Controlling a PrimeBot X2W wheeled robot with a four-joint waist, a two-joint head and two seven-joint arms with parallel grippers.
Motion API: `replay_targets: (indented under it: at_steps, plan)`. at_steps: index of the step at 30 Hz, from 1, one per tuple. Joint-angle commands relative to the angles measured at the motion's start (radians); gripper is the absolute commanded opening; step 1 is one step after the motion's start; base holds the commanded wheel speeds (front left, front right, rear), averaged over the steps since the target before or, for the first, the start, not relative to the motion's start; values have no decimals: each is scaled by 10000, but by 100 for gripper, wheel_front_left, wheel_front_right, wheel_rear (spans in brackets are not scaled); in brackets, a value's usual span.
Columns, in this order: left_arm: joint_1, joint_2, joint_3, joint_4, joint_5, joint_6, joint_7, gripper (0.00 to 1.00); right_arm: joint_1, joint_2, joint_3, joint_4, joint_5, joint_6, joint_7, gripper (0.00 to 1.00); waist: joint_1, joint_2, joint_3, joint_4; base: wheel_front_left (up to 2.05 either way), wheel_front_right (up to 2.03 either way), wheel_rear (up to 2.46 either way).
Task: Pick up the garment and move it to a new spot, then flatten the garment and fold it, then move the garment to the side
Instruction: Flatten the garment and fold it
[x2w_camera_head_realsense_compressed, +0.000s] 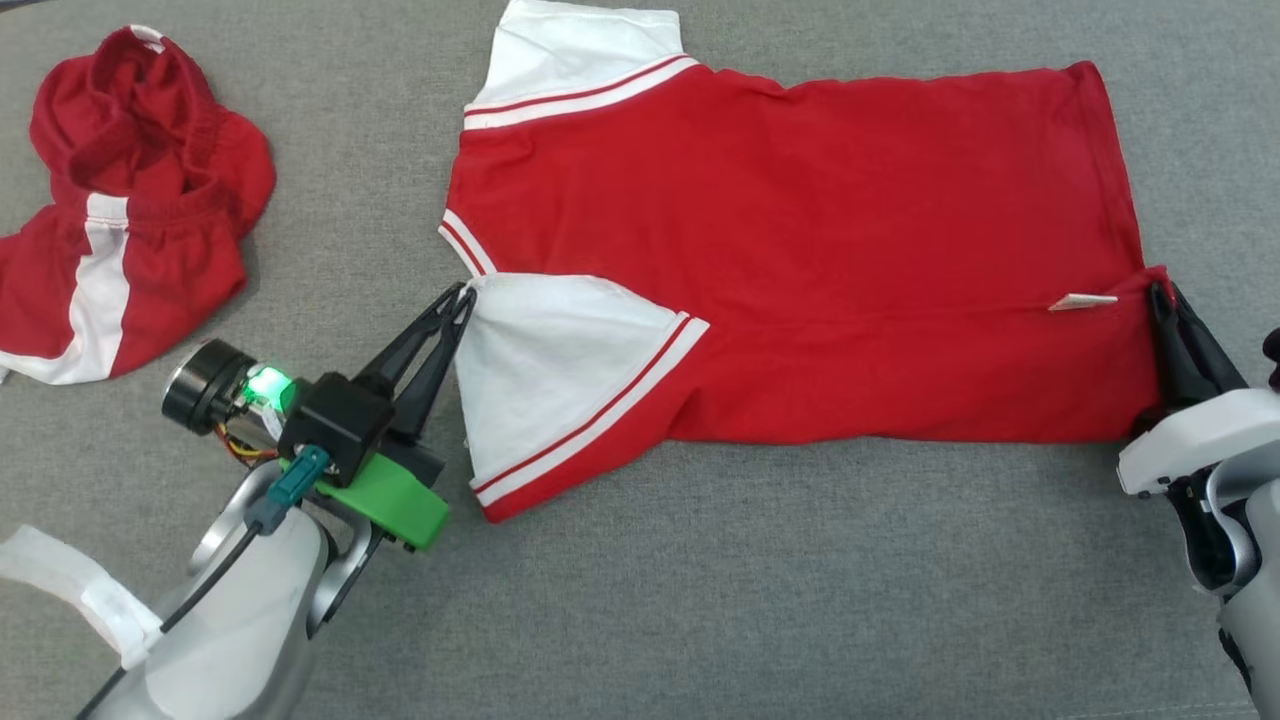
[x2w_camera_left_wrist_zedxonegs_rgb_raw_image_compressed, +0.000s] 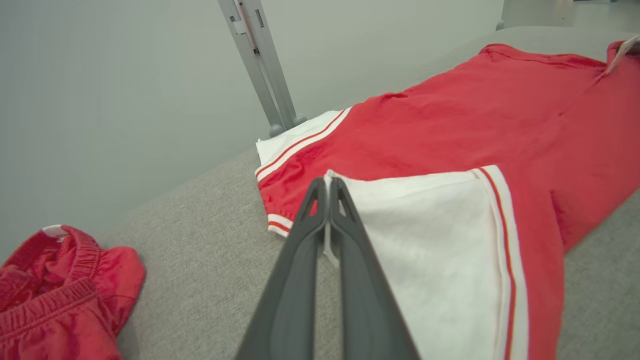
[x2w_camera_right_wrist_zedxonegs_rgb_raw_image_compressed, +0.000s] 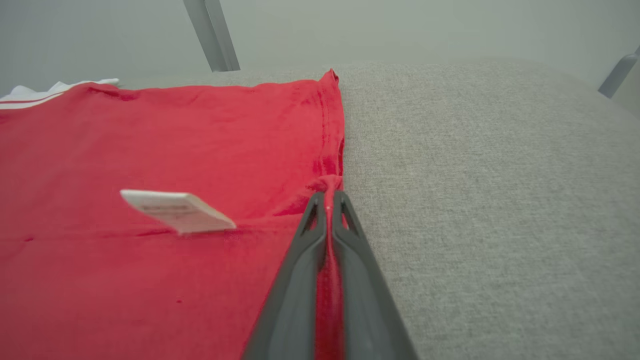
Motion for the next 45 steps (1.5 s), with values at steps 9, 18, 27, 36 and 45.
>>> replay_targets:
  at_steps: [9,18,27,36,45]
  plan:
    - [-391,-234,379,82,-438,31,-43,100,-558,183,-355,-276,-301,-10,-33,100,1,0,332,-130,0,0,0]
    - [2390,-894,1439,-928,-1695,367,-43,100,1186,748,-1922,-1903,-630,-10,-33,100,1,0,-308,-112,0,0,0]
    - [3245,-1563,1238,-52,-3112,258,1040,100,2049,1229,-1931,-1997,-499,-9,-34,100,1,0,-495,-301,0,0,0]
    - [2688,-1685,1055,1087,-3183,429,1695,22,1684,1196,-1289,-653,104,-9,218,100,1,0,-625,-468,0,0,0]
    - [2343,-1468,913,1207,-3073,332,1595,0,740,780,173,1019,1405,-9,455,55,1,0,-629,-306,0,0,0]
